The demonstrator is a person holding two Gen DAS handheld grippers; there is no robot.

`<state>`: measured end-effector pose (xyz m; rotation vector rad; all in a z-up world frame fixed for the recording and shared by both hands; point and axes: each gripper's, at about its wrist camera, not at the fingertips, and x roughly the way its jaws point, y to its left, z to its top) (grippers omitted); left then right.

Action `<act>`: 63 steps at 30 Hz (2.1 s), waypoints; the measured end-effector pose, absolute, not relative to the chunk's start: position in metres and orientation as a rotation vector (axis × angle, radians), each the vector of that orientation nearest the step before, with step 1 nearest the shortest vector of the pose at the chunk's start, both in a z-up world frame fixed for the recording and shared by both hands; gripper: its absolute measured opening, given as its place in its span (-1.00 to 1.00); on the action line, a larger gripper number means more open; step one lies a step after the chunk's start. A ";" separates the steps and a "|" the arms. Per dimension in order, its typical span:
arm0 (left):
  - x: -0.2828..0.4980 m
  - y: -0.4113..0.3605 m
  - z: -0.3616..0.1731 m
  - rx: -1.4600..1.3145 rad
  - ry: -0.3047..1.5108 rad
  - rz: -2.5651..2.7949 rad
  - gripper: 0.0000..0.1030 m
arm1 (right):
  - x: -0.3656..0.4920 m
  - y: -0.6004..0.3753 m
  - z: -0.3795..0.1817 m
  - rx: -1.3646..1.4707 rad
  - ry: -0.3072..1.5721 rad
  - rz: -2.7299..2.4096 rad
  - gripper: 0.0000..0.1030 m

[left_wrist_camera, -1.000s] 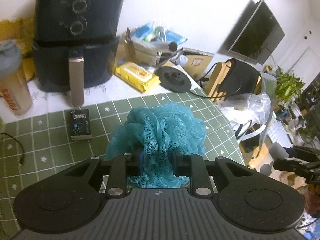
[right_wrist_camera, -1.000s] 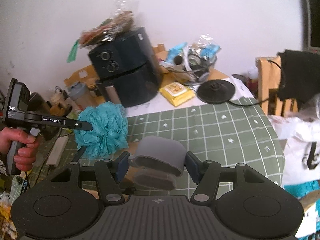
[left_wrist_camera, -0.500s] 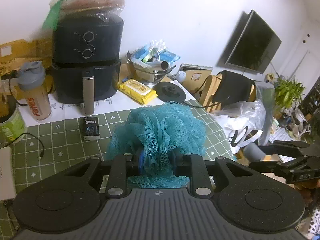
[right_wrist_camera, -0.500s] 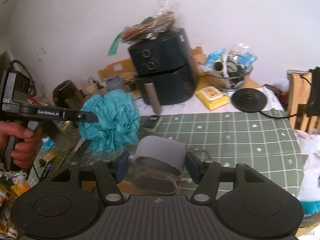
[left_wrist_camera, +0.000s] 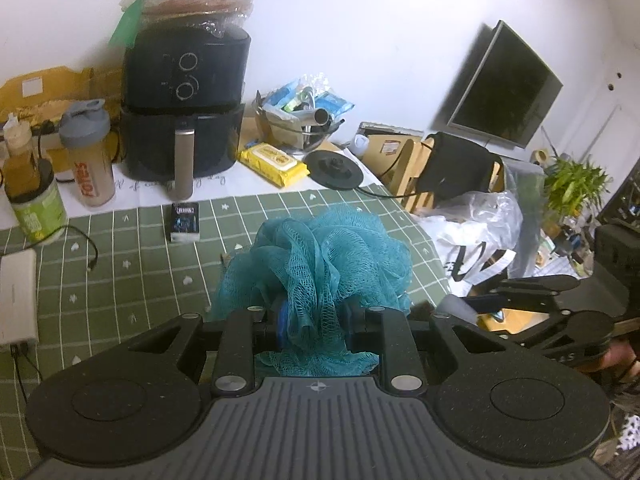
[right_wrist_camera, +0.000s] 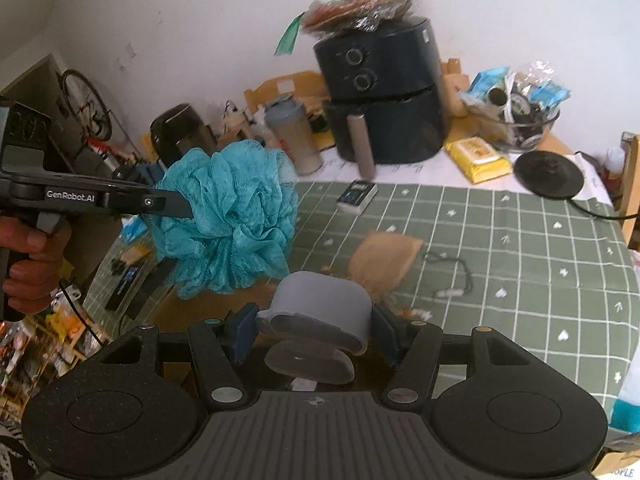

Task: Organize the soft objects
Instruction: 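Carry the teal pouf and earbud case over the cardboard box with both grippers, then open both grippers to drop the pouf and earbud case into the box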

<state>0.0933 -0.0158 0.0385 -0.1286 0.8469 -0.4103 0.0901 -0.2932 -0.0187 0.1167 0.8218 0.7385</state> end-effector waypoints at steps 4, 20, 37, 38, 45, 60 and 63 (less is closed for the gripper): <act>0.082 -0.015 0.036 -0.151 0.854 -0.396 -0.52 | 0.085 -0.291 -0.022 0.106 0.841 0.751 0.24; 0.046 -0.014 0.029 -0.179 0.921 -0.339 -0.52 | 0.072 -0.274 -0.026 -0.003 0.870 0.747 0.90; 0.025 -0.040 0.012 0.096 0.949 -0.183 -0.02 | 0.061 -0.283 -0.030 0.003 0.887 0.706 0.96; 0.023 -0.039 0.011 0.097 0.950 -0.179 0.02 | 0.059 -0.282 -0.030 0.000 0.888 0.706 0.97; 0.015 -0.031 0.005 0.016 0.968 -0.126 0.24 | 0.051 -0.282 -0.034 -0.007 0.896 0.694 1.00; 0.005 -0.020 -0.009 -0.042 1.010 -0.094 0.41 | 0.048 -0.277 -0.037 -0.041 0.919 0.638 1.00; 0.006 -0.019 -0.010 -0.047 1.014 -0.093 0.44 | 0.047 -0.276 -0.038 -0.050 0.920 0.628 1.00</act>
